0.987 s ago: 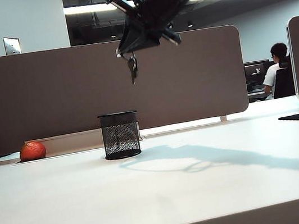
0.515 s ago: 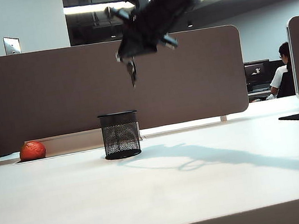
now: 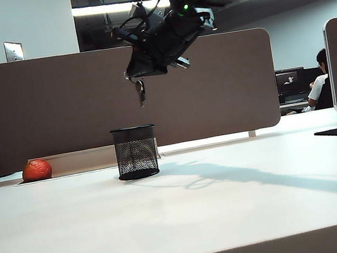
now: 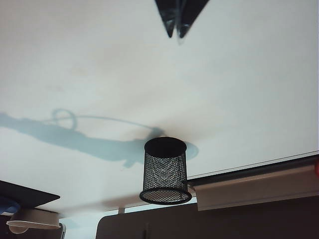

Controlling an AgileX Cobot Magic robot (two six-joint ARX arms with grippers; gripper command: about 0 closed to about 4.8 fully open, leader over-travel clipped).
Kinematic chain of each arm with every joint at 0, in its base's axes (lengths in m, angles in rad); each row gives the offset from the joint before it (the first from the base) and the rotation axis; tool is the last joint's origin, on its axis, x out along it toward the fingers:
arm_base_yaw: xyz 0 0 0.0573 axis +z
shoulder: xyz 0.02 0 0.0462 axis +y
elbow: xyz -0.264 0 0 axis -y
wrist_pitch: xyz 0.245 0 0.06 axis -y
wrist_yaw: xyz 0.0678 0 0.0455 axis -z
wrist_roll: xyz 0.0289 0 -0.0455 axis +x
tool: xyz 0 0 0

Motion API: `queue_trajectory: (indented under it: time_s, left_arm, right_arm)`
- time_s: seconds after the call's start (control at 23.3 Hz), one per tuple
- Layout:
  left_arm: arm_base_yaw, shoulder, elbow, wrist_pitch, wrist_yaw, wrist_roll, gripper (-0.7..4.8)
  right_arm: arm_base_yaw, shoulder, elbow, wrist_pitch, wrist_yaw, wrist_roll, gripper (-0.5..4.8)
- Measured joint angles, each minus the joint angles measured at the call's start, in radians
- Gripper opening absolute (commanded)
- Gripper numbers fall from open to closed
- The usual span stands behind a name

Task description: Pick up a bunch of keys from the table, then put them into the black basket.

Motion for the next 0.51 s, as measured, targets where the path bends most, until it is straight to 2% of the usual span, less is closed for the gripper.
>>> queue_trajectory:
  time_s: [0.26, 0.51]
  left_arm:
    - [0.000, 0.000, 0.000, -0.002, 0.000, 0.000, -0.06]
    - [0.000, 0.000, 0.000, -0.002, 0.000, 0.000, -0.06]
  right_arm:
    - [0.027, 0.094, 0.100, -0.005, 0.006, 0.003, -0.06]
    - [0.029, 0.143, 0.098, -0.028, 0.015, 0.003, -0.06]
